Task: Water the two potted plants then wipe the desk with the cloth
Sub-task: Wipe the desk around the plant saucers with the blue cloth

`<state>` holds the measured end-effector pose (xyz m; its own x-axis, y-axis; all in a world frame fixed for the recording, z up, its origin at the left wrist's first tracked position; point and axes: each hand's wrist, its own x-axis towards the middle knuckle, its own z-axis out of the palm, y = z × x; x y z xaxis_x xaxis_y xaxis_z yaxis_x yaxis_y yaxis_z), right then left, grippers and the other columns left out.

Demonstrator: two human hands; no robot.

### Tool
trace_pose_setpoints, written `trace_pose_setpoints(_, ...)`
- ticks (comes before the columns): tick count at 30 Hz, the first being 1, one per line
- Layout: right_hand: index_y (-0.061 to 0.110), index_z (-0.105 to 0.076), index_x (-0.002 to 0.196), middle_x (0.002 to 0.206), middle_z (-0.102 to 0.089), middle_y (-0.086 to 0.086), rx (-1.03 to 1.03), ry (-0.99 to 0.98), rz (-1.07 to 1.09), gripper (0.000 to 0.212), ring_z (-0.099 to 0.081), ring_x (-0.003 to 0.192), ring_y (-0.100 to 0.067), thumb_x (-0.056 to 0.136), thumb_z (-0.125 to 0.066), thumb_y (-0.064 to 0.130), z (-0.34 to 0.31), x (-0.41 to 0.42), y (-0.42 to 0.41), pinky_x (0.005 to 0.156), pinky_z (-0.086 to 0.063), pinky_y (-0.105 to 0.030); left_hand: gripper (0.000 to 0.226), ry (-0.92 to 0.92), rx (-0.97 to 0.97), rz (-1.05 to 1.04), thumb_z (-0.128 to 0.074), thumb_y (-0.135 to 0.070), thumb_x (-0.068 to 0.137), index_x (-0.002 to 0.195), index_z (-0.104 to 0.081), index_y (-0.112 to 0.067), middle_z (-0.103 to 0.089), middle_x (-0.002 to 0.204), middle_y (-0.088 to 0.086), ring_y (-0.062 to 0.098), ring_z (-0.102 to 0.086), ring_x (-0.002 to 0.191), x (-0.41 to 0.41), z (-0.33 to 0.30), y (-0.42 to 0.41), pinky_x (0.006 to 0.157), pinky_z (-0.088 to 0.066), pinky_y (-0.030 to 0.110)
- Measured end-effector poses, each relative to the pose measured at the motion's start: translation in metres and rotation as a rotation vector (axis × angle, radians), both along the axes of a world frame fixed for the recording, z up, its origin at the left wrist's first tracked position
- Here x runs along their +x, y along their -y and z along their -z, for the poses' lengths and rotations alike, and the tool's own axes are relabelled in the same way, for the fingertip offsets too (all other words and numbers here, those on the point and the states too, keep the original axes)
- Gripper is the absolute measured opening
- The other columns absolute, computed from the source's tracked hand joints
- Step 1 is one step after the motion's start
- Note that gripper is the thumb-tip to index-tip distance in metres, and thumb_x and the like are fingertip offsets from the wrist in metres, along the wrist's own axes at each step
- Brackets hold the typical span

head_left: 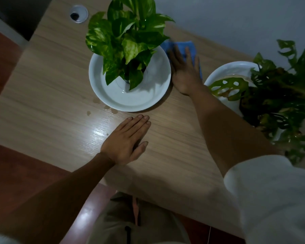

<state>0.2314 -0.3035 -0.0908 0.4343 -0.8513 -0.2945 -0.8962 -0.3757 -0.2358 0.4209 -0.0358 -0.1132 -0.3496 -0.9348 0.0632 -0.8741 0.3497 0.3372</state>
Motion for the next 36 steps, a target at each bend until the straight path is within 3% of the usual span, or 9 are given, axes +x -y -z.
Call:
trace_pose_setpoints(3,0.031,0.002,0.168,0.176,0.01,0.002,0.03,-0.032,0.051,0.067,0.015,0.162,-0.033,0.11,-0.03,0.043,-0.002,0.005,-0.028,0.126,0.014,-0.06,0.068,0.006,0.015,0.004,-0.054,-0.038,0.1,0.158,-0.037,-0.009,-0.032,0.168,0.009,0.023,-0.025,0.159,0.0,0.0,-0.001,0.125,-0.029,0.049)
trace_pose_setpoints(10,0.026,0.004,0.168,0.176,0.009,0.004,-0.013,-0.026,0.186,0.078,0.012,0.163,-0.03,0.106,-0.04,0.045,0.013,0.009,-0.09,0.128,0.01,-0.06,0.067,0.003,0.004,0.023,-0.052,-0.04,0.101,0.157,-0.038,-0.008,-0.033,0.167,0.011,0.024,-0.026,0.158,-0.001,-0.002,-0.001,0.127,-0.026,0.047)
trace_pose_setpoints(15,0.027,0.005,0.168,0.176,0.007,0.007,-0.068,-0.032,0.28,0.065,0.013,0.163,-0.028,0.11,-0.016,0.049,0.02,0.016,-0.143,0.13,0.007,-0.058,0.062,-0.124,-0.017,-0.002,-0.058,-0.035,0.101,0.154,-0.045,-0.005,-0.038,0.164,0.012,0.025,-0.033,0.155,0.0,-0.008,-0.003,0.124,-0.031,0.048)
trace_pose_setpoints(20,0.023,0.001,0.168,0.177,0.004,0.005,-0.085,-0.071,0.369,0.065,0.012,0.163,-0.028,0.109,-0.005,0.05,0.021,0.038,-0.202,0.13,0.002,-0.057,0.042,-0.17,-0.014,-0.215,-0.054,-0.035,0.101,0.134,-0.061,-0.011,-0.058,0.143,0.007,0.027,-0.055,0.131,0.048,-0.029,-0.015,0.105,-0.044,0.043)
trace_pose_setpoints(23,0.022,-0.001,0.168,0.177,0.003,0.003,-0.07,-0.053,0.453,0.066,0.01,0.163,-0.029,0.108,-0.005,0.052,0.02,0.065,-0.231,0.13,0.002,-0.058,0.039,-0.134,0.037,-0.32,-0.055,-0.035,0.099,0.132,-0.058,-0.013,-0.053,0.145,0.006,0.027,-0.05,0.135,0.097,-0.034,-0.013,0.109,-0.039,0.043)
trace_pose_setpoints(28,0.016,-0.008,0.167,0.177,-0.004,-0.005,-0.101,-0.042,0.591,0.069,0.001,0.163,-0.034,0.108,-0.011,0.05,0.019,0.133,-0.274,0.13,-0.004,-0.061,0.062,-0.012,0.139,-0.322,-0.042,-0.046,0.105,0.156,-0.035,-0.012,-0.028,0.169,0.008,0.025,-0.02,0.159,0.182,-0.029,-0.002,0.126,-0.024,0.048)
trace_pose_setpoints(36,0.014,-0.012,0.168,0.176,-0.006,-0.008,-0.112,-0.023,0.601,0.071,0.002,0.162,-0.039,0.109,-0.017,0.054,0.018,0.254,-0.292,0.128,-0.005,-0.065,0.065,0.031,0.179,-0.332,-0.031,-0.045,0.108,0.162,-0.021,-0.011,-0.016,0.173,0.008,0.022,-0.009,0.162,0.255,-0.031,0.025,0.131,-0.013,0.047)
